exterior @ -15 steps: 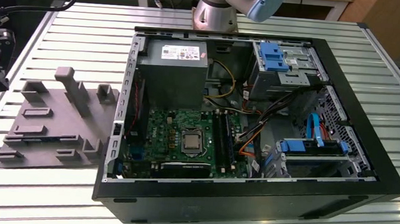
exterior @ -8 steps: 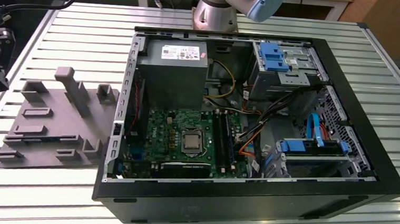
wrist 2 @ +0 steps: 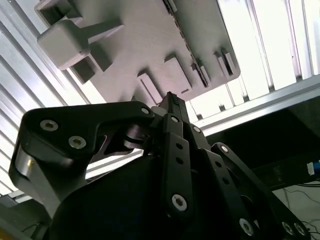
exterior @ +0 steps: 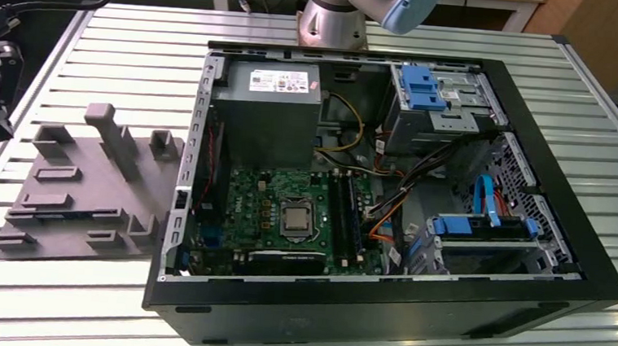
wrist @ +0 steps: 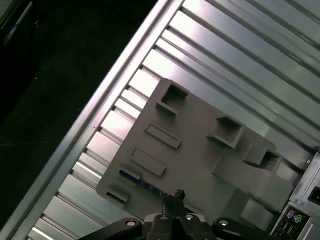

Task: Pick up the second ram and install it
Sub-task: 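Pick up the second ram and move it above second insertion slot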

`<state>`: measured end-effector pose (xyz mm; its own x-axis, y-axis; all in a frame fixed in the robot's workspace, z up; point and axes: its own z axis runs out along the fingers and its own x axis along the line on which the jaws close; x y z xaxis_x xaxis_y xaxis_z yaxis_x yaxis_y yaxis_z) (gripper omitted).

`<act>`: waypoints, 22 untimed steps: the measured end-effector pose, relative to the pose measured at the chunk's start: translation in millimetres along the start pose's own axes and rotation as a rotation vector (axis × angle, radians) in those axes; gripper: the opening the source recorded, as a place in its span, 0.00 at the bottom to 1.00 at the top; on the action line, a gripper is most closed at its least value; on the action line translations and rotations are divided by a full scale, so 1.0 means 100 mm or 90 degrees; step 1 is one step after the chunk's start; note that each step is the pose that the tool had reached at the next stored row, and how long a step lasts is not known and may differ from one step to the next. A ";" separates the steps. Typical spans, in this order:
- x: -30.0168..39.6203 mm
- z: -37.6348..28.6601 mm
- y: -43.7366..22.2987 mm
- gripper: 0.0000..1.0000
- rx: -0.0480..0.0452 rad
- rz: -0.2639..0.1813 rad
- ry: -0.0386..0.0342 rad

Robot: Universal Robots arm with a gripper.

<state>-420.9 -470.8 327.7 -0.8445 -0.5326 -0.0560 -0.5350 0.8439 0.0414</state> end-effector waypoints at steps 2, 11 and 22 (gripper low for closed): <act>0.000 0.000 0.000 0.11 -0.0007 -0.012 0.0004; 0.000 0.001 0.000 0.11 -0.0042 -0.075 0.0031; 0.000 0.002 0.000 0.11 -0.0080 -0.143 0.0059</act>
<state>-420.9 -470.8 327.4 -0.7043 -0.7076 -0.0561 -0.7098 0.7032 0.0414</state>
